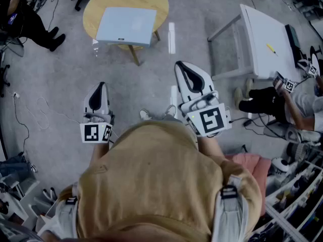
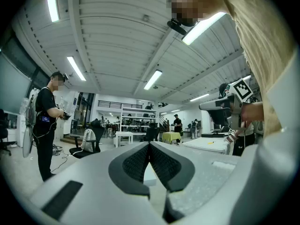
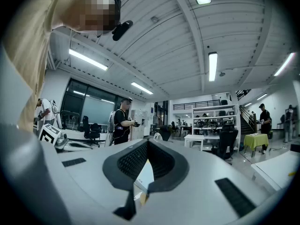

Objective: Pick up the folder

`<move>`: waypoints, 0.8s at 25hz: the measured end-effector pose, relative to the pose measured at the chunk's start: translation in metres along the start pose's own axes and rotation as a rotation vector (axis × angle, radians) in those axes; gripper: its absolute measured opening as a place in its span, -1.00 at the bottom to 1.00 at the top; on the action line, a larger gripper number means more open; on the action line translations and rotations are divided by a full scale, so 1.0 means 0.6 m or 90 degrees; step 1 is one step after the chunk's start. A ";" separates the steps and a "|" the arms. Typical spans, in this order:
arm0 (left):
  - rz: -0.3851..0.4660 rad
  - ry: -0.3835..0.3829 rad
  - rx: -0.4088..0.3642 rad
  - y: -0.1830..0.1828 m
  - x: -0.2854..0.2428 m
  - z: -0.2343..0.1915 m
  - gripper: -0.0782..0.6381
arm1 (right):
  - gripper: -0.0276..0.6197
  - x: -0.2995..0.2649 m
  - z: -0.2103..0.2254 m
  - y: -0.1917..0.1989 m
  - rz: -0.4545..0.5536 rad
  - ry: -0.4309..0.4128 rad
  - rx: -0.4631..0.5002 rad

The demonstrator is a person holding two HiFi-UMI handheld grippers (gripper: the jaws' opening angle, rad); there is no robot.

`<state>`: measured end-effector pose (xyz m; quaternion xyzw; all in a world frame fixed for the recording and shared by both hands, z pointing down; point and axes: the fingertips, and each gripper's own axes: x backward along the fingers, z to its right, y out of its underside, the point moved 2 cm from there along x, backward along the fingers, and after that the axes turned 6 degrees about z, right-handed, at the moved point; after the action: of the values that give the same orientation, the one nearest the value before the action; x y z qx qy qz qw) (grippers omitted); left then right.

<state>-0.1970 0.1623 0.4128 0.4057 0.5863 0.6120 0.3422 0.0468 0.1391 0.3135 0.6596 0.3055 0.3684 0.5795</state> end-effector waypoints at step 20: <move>0.006 0.023 0.037 0.013 -0.016 -0.035 -0.77 | -0.91 -0.006 -0.026 -0.008 0.008 -0.003 0.013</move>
<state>-0.2114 0.1440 0.4203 0.4068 0.6078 0.6040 0.3166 0.0316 0.1454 0.3090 0.6684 0.3036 0.3674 0.5710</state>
